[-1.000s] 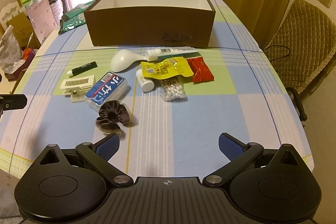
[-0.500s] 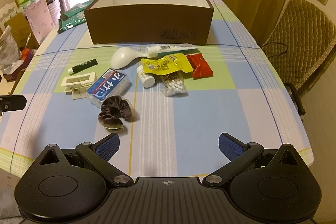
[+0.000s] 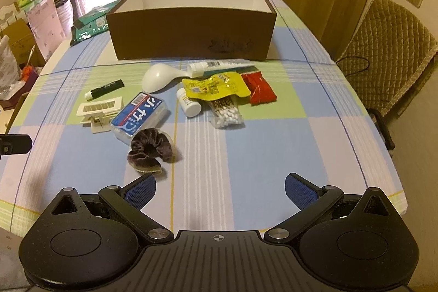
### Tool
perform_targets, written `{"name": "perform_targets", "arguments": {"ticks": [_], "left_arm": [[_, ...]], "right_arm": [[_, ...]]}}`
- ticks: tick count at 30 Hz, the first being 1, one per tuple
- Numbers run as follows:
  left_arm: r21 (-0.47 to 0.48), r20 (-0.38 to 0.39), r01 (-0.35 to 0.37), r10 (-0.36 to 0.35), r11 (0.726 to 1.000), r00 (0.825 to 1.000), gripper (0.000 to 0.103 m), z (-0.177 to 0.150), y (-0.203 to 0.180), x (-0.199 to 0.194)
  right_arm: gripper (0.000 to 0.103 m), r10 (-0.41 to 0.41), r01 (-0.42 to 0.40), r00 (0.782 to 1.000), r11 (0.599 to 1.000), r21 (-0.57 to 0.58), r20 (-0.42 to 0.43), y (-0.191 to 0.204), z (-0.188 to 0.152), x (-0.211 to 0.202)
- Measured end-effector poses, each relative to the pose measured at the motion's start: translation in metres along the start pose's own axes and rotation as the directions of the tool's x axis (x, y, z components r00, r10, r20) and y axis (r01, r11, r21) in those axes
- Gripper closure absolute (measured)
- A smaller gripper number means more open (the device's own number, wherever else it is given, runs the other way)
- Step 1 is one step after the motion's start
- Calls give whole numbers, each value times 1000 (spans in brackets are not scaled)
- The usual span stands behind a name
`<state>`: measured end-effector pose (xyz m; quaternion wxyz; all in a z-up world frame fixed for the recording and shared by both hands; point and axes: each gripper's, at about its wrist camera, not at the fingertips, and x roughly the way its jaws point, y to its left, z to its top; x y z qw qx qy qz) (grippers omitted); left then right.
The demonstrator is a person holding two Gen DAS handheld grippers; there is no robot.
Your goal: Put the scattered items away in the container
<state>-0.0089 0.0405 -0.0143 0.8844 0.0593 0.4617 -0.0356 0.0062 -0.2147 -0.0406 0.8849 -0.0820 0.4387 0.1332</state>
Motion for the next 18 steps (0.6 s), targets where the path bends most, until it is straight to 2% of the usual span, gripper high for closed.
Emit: {"name": "perform_targets", "arguments": {"ticks": [4, 9, 13, 18], "left_arm": [[17, 9, 14, -14, 1000, 1000, 1, 1, -2, 5], [41, 21, 37, -38, 998, 999, 1, 3, -5, 14], [45, 14, 49, -49, 998, 999, 1, 5, -5, 21], [47, 4, 43, -43, 998, 999, 1, 6, 2, 29]], "right_arm": [[0, 1, 0, 999, 1000, -28, 35, 1, -3, 1], [0, 29, -29, 999, 999, -24, -13, -7, -5, 8], [0, 102, -102, 994, 995, -10, -48, -13, -5, 19], [0, 220, -221, 975, 975, -38, -24, -14, -2, 34]]}}
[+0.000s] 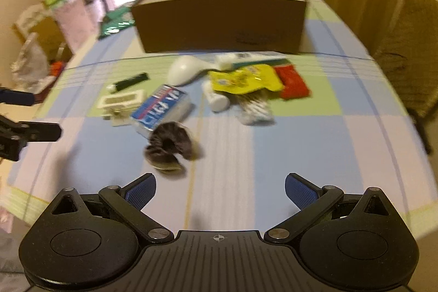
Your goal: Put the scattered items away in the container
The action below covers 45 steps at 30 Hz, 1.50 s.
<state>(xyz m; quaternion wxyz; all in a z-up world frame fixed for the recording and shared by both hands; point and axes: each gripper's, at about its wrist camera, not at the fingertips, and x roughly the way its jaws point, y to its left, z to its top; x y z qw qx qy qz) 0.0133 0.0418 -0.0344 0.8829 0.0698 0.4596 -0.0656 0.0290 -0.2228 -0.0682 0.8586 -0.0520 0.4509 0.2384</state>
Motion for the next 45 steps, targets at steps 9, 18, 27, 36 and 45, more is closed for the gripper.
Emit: {"name": "perform_targets", "arguments": {"ticks": [9, 18, 27, 36, 45], "left_arm": [[-27, -35, -15, 14, 1000, 999, 1, -1, 17, 12], [-42, -53, 9, -11, 999, 999, 1, -9, 32, 22], [-21, -44, 19, -20, 1000, 999, 5, -9, 44, 34], [106, -37, 86, -83, 991, 996, 10, 5, 35, 58], [330, -96, 220, -199, 918, 975, 25, 37, 21, 109]], "right_arm": [[0, 129, -133, 991, 968, -211, -31, 14, 10, 36], [14, 184, -192, 981, 913, -360, -57, 24, 19, 65], [64, 214, -250, 968, 866, -433, -132, 27, 22, 93], [76, 191, -209, 978, 926, -314, -88, -7, 32, 76], [76, 161, -167, 986, 978, -128, -50, -45, 33, 57]]}}
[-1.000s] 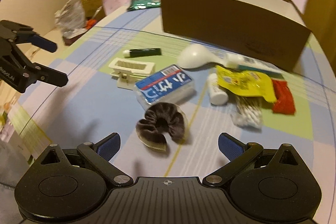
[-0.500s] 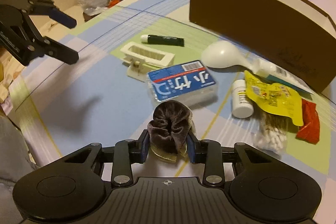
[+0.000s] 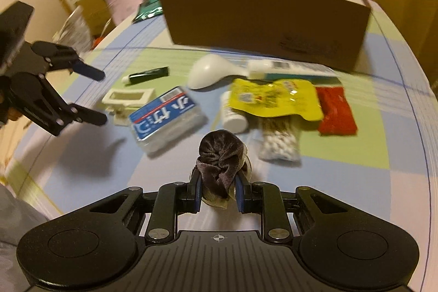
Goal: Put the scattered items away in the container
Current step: 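Grasp the brown scrunchie with the right gripper while the left gripper grasps the white hair clip, then carry the scrunchie and hair clip with both grippers over the open box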
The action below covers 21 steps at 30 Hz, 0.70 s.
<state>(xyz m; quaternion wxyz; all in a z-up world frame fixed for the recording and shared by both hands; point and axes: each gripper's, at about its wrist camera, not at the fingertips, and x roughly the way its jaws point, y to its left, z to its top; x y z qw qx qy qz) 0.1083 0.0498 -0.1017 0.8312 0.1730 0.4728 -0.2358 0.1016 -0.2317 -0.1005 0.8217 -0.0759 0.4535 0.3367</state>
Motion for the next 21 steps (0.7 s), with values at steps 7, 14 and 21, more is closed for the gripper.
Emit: {"name": "perform_targets", "arguments": {"ticks": [7, 14, 21], "left_arm": [[131, -60, 106, -99, 986, 993, 46, 13, 5, 22], [153, -85, 141, -129, 978, 988, 65, 16, 3, 26], [90, -56, 110, -106, 990, 993, 68, 16, -1, 3]], "right_arm": [[76, -27, 27, 1000, 998, 62, 1, -16, -7, -10], [76, -20, 20, 1000, 996, 82, 5, -22, -7, -10], [76, 24, -26, 999, 997, 77, 21, -23, 3, -11]]}}
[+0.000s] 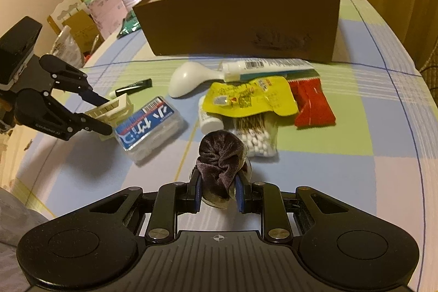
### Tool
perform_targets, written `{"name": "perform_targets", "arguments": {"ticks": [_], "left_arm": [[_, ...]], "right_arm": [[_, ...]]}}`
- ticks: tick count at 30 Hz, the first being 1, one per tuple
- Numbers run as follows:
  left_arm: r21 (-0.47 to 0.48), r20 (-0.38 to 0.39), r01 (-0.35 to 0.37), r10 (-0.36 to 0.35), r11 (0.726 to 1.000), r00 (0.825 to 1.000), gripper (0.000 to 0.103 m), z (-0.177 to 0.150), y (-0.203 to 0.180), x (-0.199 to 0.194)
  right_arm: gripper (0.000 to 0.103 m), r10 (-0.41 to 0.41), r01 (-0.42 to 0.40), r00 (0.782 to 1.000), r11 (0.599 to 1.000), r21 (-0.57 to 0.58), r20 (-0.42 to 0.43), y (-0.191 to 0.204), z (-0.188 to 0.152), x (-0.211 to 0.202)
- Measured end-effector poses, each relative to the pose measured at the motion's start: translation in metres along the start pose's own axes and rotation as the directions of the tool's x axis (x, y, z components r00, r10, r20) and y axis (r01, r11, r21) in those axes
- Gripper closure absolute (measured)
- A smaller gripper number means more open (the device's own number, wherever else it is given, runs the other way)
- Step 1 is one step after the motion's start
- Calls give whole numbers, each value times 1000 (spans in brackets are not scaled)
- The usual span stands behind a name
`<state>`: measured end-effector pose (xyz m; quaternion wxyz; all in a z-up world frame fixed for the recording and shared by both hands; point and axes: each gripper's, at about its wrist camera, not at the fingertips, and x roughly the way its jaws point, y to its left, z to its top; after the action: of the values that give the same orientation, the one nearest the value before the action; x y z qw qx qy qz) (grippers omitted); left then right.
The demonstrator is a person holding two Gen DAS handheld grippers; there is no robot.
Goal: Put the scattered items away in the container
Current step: 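Carry the scrunchie and hair clip with both grippers over the open box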
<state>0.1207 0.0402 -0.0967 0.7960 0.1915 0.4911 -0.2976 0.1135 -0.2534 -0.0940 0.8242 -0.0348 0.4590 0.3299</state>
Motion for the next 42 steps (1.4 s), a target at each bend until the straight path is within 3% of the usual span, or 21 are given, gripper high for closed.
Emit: {"name": "perform_targets", "arguments": {"ticks": [13, 23, 42], "left_arm": [[-109, 123, -110, 123, 988, 985, 68, 24, -6, -64], [-206, 132, -156, 186, 966, 974, 68, 64, -5, -64], [-238, 230, -233, 287, 943, 930, 68, 132, 26, -77]], "right_arm": [[76, 61, -59, 995, 998, -30, 73, -7, 32, -16], [76, 71, -66, 992, 997, -49, 107, -15, 60, -27], [76, 79, -52, 971, 991, -121, 227, -37, 144, -42]]}}
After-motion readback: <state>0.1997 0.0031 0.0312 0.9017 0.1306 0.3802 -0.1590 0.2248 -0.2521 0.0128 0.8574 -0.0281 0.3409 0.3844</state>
